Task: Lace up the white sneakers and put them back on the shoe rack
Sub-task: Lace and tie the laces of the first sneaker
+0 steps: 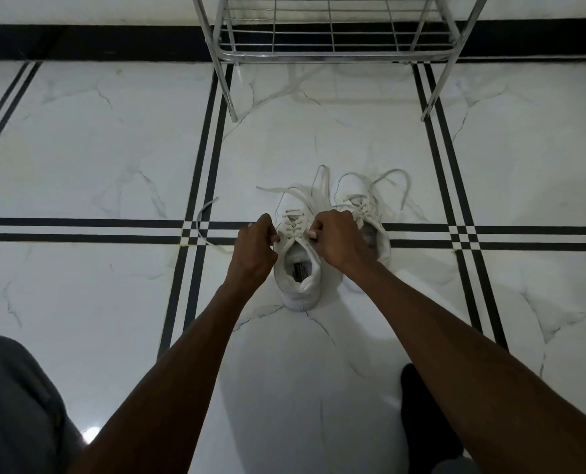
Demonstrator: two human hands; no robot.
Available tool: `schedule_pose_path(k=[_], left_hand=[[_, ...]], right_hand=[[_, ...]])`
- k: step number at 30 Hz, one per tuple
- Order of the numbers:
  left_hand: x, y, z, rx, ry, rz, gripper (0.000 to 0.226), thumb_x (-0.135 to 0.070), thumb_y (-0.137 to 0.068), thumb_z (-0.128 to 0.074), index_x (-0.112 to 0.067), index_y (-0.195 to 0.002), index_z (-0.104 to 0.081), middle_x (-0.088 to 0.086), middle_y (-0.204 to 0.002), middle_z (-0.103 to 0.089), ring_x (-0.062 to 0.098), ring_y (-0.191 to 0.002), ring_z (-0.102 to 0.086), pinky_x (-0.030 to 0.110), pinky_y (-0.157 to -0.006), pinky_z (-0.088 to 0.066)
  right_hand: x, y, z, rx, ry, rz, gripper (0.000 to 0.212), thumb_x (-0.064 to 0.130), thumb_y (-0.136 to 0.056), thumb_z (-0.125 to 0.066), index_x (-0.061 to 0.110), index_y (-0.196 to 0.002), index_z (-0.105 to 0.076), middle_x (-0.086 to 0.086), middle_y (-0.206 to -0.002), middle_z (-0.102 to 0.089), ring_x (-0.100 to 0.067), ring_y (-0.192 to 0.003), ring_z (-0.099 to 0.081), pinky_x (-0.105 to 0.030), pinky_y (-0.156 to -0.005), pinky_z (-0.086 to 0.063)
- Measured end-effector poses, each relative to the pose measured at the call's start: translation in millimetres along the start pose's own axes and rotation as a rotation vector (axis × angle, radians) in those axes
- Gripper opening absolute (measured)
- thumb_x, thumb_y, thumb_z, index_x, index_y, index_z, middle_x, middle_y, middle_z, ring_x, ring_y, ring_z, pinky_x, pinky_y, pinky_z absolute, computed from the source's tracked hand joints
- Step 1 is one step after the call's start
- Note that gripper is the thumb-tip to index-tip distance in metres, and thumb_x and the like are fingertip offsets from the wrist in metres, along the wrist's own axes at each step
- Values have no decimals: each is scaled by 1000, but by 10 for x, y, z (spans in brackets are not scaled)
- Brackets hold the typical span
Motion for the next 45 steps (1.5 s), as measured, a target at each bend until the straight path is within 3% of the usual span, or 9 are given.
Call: schedule_pose_path(k=[9,20,25,27,31,35,40,43,45], left_hand=[[-21,74,67,-45,15,-10,28,22,-76,-55,-3,-89,-54,14,-89,-73,28,-88,-69,42,-79,-55],[-39,183,112,-55,86,8,24,18,-84,-54,-5,-92,-52,17,-92,-74,31,-90,-71,49,-73,-58],[-56,170,114,-39,62,-11,24,16,-84,-50,-6,-92,-53,12,-90,-72,32,-87,-68,52,-75,-56],[-27,153,84,1,70,12,19,13,-86,-49,-3,-95,-56,11,-91,-71,31,-85,-65,45,-74,-54],[38,157,103,33,144,87,11,-12,-100,-54,-3,-98,-60,7,-89,-68,20,-80,-57,18,-64,-41],[127,155,164,51,184,133,15,-20,-100,-56,-6,-97,-62,11,-96,-72,23,-87,-62,25,-68,-43],[251,157,209,99,238,175,22,-26,-101,-55,-5,-98,-63,17,-104,-74,35,-105,-66,51,-92,-51],[226,142,235,126,352,198,26,-23,-102,-51,-4,-101,-69,15,-106,-74,30,-106,-67,46,-91,-52],[138,129,304,114,499,218,34,-22,-105,-44,-14,-95,-75,9,-109,-76,16,-104,-68,35,-85,-45]], right_hand=[[-51,58,-71,-58,16,-57,8,9,-88,-59,13,-83,-64,-11,-91,-70,-28,-82,-67,-42,-68,-58],[-60,72,-35,-25,-80,-87,25,8,-86,-67,22,-69,-55,-9,-90,-75,-29,-95,-66,-41,-77,-57],[-53,16,30,81,-101,-51,16,18,-93,-66,4,-92,-73,-10,-96,-76,-25,-94,-68,-28,-68,-49],[-68,9,44,209,-89,-46,23,25,-97,-62,5,-104,-71,-6,-103,-74,-21,-96,-66,-26,-68,-46],[-63,1,4,330,-100,-24,24,29,-98,-58,9,-106,-68,-9,-108,-74,-26,-104,-68,-42,-91,-55],[-24,7,-15,304,-140,-44,25,31,-98,-58,11,-107,-69,-9,-108,-74,-23,-103,-67,-36,-85,-52],[17,0,-43,323,-156,-36,29,34,-99,-55,8,-98,-68,-5,-93,-70,-23,-91,-65,-30,-70,-45],[13,-51,30,325,-395,-111,34,34,-98,-55,4,-97,-70,-7,-101,-76,-25,-101,-70,-37,-87,-57],[74,-95,142,280,-667,-165,38,34,-101,-53,0,-95,-70,-8,-109,-77,-22,-103,-70,-35,-84,-57]])
Point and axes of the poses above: each hand's wrist, its own y-axis away from the middle knuckle, its own z-axis out of the back of the hand, x = y × z, the point moved 8 cm from there along -y, towards the middle knuckle
